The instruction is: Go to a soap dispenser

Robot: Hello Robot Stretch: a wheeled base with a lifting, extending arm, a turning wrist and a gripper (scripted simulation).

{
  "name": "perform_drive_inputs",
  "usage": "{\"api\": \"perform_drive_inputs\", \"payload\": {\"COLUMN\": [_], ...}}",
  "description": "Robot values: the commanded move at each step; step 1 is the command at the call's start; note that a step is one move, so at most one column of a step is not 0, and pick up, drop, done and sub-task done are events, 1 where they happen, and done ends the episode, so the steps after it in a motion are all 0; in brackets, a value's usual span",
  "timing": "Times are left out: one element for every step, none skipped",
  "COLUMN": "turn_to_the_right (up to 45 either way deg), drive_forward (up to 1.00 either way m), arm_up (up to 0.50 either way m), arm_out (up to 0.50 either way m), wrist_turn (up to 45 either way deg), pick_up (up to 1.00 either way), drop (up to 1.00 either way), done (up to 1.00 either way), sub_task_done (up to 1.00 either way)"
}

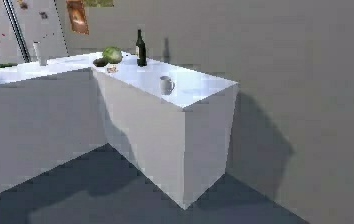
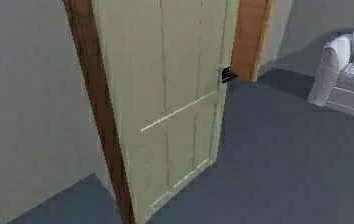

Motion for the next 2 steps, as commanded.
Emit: {"api": "perform_drive_inputs", "payload": {"turn_to_the_right": [0.0,-30.0], "drive_forward": [0.15,0.0], "arm_up": [0.0,0.0], "arm_out": [0.0,0.0], "wrist_turn": [0.0,0.0], "pick_up": [0.0,0.0], "drop": [0.0,0.0], "done": [0.0,0.0], "sub_task_done": [0.0,0.0]}}
